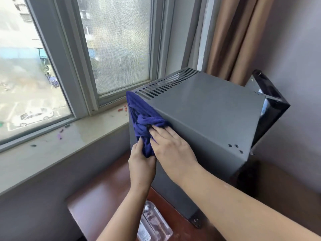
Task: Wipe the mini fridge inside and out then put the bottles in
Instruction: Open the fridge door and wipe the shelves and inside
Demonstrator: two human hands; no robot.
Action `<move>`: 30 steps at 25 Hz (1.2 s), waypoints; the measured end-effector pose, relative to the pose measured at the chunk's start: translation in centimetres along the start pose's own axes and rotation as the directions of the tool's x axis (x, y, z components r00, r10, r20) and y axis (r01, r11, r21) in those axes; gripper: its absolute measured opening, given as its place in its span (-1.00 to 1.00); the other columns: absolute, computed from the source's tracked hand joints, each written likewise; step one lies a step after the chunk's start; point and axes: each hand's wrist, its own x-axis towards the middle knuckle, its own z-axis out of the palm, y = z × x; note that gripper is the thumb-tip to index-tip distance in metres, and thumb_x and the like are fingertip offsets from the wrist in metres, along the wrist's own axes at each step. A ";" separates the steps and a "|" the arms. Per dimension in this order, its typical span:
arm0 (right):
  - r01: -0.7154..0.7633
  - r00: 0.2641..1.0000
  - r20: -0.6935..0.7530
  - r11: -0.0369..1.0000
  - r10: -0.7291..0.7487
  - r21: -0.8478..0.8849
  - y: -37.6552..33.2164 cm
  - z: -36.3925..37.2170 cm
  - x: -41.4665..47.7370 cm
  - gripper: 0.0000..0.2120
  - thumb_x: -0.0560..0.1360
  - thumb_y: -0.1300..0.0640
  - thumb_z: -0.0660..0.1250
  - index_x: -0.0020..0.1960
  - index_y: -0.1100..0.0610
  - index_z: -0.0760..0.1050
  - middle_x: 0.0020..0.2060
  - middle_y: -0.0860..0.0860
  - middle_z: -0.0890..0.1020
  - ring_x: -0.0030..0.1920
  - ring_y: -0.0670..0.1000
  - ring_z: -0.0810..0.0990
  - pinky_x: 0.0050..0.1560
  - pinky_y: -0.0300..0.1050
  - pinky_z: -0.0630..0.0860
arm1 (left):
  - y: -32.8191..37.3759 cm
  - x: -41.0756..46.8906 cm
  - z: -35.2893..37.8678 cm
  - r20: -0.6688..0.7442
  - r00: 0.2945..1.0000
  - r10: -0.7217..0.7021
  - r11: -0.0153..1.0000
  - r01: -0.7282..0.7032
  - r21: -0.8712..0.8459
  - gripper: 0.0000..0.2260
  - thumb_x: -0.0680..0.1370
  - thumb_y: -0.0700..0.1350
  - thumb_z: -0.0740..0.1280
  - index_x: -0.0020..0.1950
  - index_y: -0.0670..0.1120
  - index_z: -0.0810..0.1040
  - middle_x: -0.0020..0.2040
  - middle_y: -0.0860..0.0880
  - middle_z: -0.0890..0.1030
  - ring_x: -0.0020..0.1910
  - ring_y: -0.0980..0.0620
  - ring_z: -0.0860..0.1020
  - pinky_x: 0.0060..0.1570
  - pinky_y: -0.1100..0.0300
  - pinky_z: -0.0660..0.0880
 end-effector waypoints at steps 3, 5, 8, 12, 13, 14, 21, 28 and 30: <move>-0.003 1.000 0.028 1.000 0.003 -0.003 1.0 0.0 -4.0 -0.50 0.67 0.18 0.06 0.59 0.21 0.21 0.61 0.08 0.20 0.63 0.04 0.05 0.61 0.00 -0.18 | 0.6 -3.7 1.1 0.066 0.997 -0.031 1.000 0.031 0.007 -0.51 0.45 -0.27 0.46 0.36 0.03 0.56 0.09 0.12 0.63 0.05 0.08 0.60 -0.03 0.52 0.38; 0.010 0.998 0.062 1.000 -0.009 -0.005 1.6 0.0 -7.0 -0.50 0.67 0.19 0.04 0.60 0.20 0.19 0.62 0.08 0.17 0.64 0.04 0.01 0.60 -0.01 -0.24 | 1.0 -7.3 2.1 0.129 0.991 -0.031 0.999 0.028 0.030 -0.53 0.44 -0.27 0.44 0.33 0.01 0.57 0.06 0.11 0.64 0.05 0.06 0.62 -0.02 0.47 0.40; 0.005 0.999 0.048 0.998 -0.008 0.057 3.0 -0.3 -12.2 -0.51 0.64 0.19 0.03 0.55 0.14 0.34 0.58 0.03 0.29 0.61 0.01 0.15 0.60 -0.03 -0.12 | 1.9 -12.0 4.0 0.168 0.986 -0.005 0.999 -0.003 0.049 -0.56 0.41 -0.31 0.41 0.26 -0.02 0.58 0.01 0.12 0.62 -0.04 0.12 0.57 -0.06 0.51 0.37; -0.024 0.997 -0.065 0.997 0.029 0.076 4.8 -1.2 -18.8 -0.50 0.46 0.19 0.07 0.23 0.10 0.68 0.27 0.01 0.65 0.33 0.00 0.59 0.43 0.00 0.39 | 4.1 -16.8 5.8 0.215 0.976 0.031 0.999 -0.039 0.032 -0.56 0.38 -0.28 0.38 0.20 0.06 0.56 -0.02 0.16 0.58 -0.06 0.25 0.54 -0.07 0.46 0.40; -0.042 0.995 -0.082 0.996 0.049 0.084 5.2 -1.3 -20.0 -0.51 0.46 0.20 0.09 0.23 0.11 0.68 0.27 0.02 0.66 0.33 0.01 0.60 0.42 0.02 0.41 | 4.7 -17.6 6.2 0.214 0.976 0.048 0.998 -0.055 0.027 -0.56 0.38 -0.27 0.38 0.21 0.09 0.56 -0.02 0.17 0.58 -0.04 0.27 0.55 -0.06 0.47 0.41; -0.059 0.993 -0.101 0.995 0.068 0.083 5.6 -1.5 -20.9 -0.54 0.46 0.22 0.15 0.24 0.12 0.67 0.28 0.03 0.65 0.34 0.01 0.59 0.42 0.03 0.42 | 5.2 -18.2 6.5 0.210 0.976 0.063 0.997 -0.070 0.026 -0.55 0.39 -0.26 0.38 0.22 0.10 0.56 -0.02 0.18 0.58 -0.03 0.27 0.55 -0.05 0.47 0.41; -0.116 0.985 -0.092 0.955 0.146 0.274 7.2 -3.5 -23.0 -0.46 0.36 0.40 0.51 0.31 0.12 0.63 0.39 0.08 0.56 0.43 0.08 0.50 0.40 0.05 0.47 | 7.1 -19.1 6.8 0.187 0.977 0.100 0.994 -0.105 0.021 -0.57 0.48 -0.24 0.42 0.30 0.09 0.59 0.00 0.14 0.62 0.00 0.23 0.58 -0.01 0.41 0.45; -0.085 0.986 -0.106 0.931 0.131 0.356 4.6 -4.4 -16.1 -0.35 0.38 0.35 0.51 0.41 -0.02 0.52 0.46 0.05 0.42 0.44 0.08 0.42 0.11 -0.04 0.65 | 4.9 -13.3 3.6 0.167 0.986 -0.005 1.000 0.009 -0.028 -0.34 0.44 -0.17 0.35 0.36 0.40 0.24 -0.07 0.36 0.66 -0.16 0.29 0.64 -0.22 0.47 0.46; -0.109 0.989 -0.067 0.951 0.134 0.288 4.1 -4.1 -13.1 -0.23 0.41 0.37 0.45 0.53 -0.06 0.36 0.57 0.04 0.26 0.51 0.08 0.33 0.18 -0.07 0.61 | 4.0 -10.1 2.4 0.156 0.987 -0.038 0.996 0.050 -0.074 -0.18 0.45 -0.17 0.42 0.53 0.37 0.08 -0.02 0.40 0.64 -0.15 0.29 0.66 -0.19 0.47 0.49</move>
